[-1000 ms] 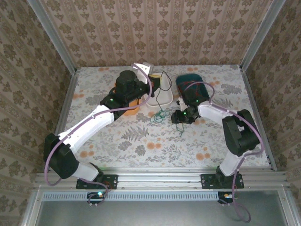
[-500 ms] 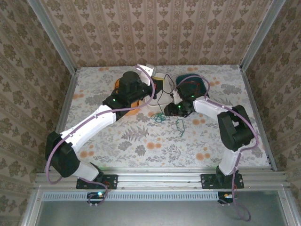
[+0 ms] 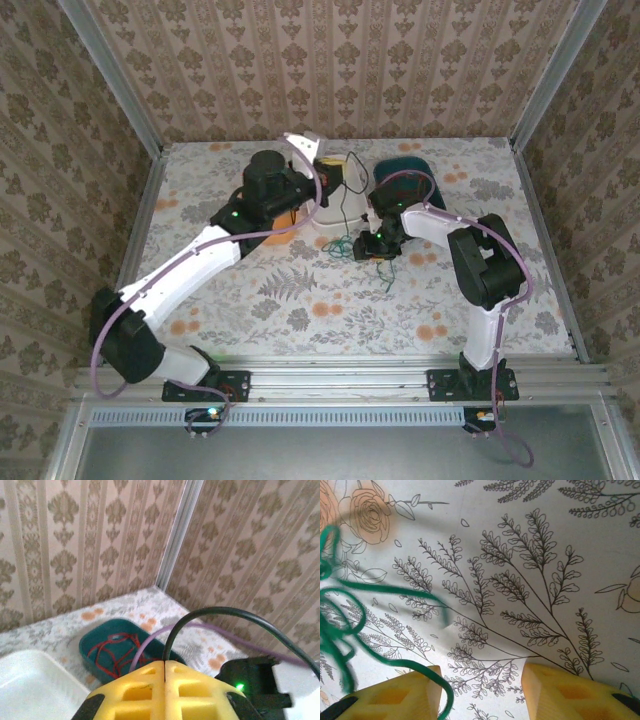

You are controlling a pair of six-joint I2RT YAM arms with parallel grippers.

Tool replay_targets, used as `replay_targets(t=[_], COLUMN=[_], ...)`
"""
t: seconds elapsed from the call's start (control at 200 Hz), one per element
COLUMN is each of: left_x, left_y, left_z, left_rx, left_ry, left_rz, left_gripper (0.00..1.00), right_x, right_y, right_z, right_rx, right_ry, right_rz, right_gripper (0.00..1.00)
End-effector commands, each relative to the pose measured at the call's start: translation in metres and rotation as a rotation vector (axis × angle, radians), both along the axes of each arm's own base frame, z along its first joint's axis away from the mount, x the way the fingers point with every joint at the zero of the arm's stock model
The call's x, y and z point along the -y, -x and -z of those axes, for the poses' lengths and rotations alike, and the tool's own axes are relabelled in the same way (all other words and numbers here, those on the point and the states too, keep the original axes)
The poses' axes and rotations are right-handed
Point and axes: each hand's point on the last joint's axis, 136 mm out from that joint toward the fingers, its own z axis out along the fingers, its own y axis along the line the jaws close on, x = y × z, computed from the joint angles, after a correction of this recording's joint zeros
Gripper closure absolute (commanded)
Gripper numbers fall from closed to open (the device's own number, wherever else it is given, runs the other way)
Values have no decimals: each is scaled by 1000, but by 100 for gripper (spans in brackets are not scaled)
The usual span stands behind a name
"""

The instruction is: Untangle the cables

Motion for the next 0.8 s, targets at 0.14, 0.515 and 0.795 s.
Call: replay_targets(t=[0.14,0.515,0.795], left_x=[-52,-116,-186], left_y=[14,-59,-119], left_z=[-80,-19,70], left_rx=[93,-94,-375], left_ry=[296,46,-109], left_rz=[25,-390,-562], left_gripper=[100,100,100], right_x=[26,20,30], right_y=[14,1,-4], right_z=[16,-42,-101], right_rx=[-86,158,359], right_ry=[66,-46,-86], right_rz=[55,74,137], right_gripper=[51,50,50])
